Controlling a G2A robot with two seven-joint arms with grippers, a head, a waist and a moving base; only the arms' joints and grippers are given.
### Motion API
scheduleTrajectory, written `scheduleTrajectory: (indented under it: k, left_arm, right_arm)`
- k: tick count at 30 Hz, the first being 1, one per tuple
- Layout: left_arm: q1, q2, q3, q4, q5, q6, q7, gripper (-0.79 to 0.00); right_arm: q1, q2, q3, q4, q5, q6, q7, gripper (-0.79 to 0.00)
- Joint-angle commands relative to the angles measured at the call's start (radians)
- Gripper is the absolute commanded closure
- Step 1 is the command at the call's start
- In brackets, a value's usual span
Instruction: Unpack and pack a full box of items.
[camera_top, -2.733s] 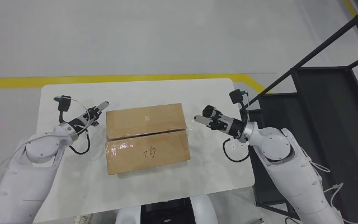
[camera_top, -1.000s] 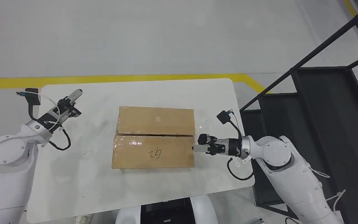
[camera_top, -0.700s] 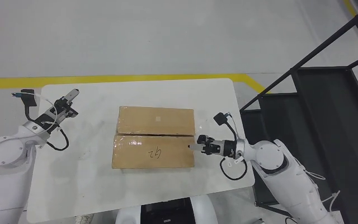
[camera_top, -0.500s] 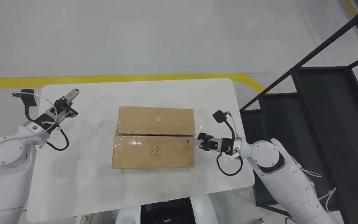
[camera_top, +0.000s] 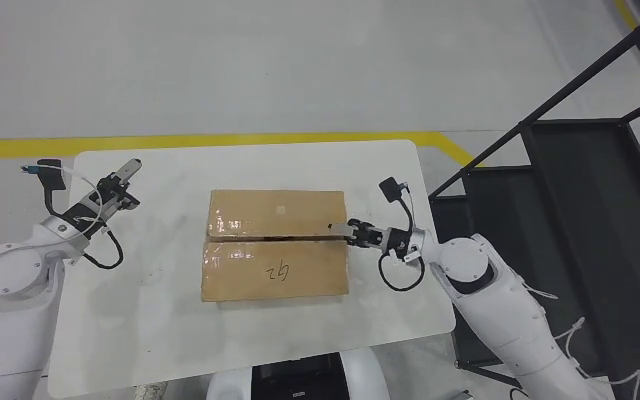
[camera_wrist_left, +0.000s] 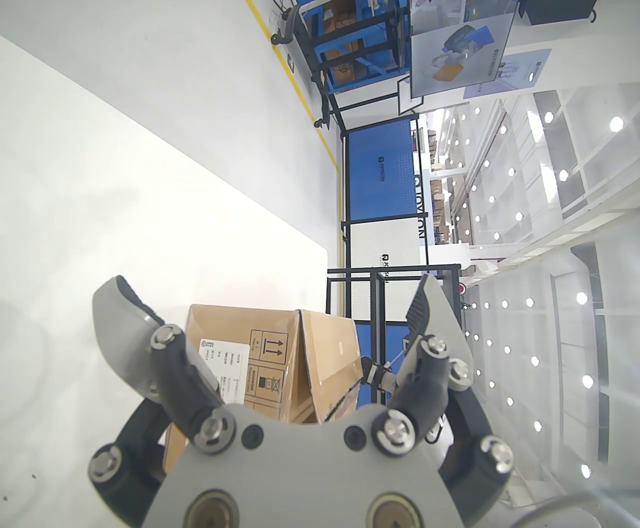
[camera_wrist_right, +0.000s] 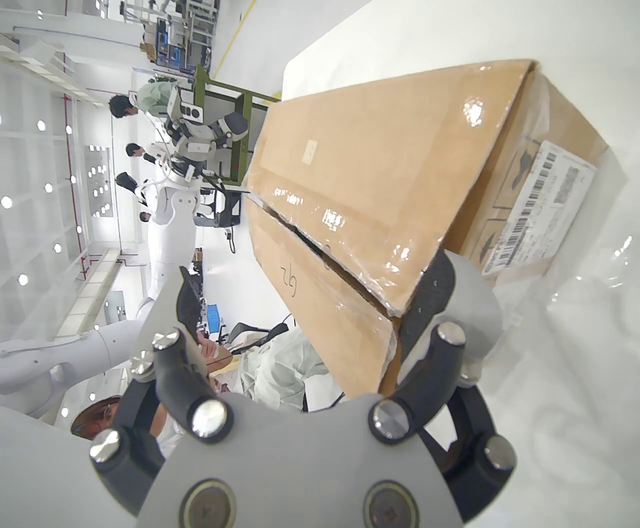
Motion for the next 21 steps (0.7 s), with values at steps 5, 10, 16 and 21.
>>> scheduleTrajectory:
  k: [5, 10, 16, 21]
  left_arm:
    - [0.000, 0.000, 0.000, 0.000, 0.000, 0.000, 0.000, -0.785]
    - [0.000, 0.000, 0.000, 0.000, 0.000, 0.000, 0.000, -0.785]
    - [0.000, 0.000, 0.000, 0.000, 0.000, 0.000, 0.000, -0.785]
    - [0.000, 0.000, 0.000, 0.000, 0.000, 0.000, 0.000, -0.785]
  right_arm:
    - [0.065, -0.021, -0.038, 0.043, 0.115, 0.034, -0.088, -0.785]
    - [0.118, -0.042, -0.073, 0.074, 0.232, 0.064, -0.155, -0.785]
    - [0.162, -0.057, -0.099, 0.078, 0.311, 0.093, -0.151, -0.785]
    - [0.152, -0.051, -0.097, 0.072, 0.261, 0.148, -0.076, -0.785]
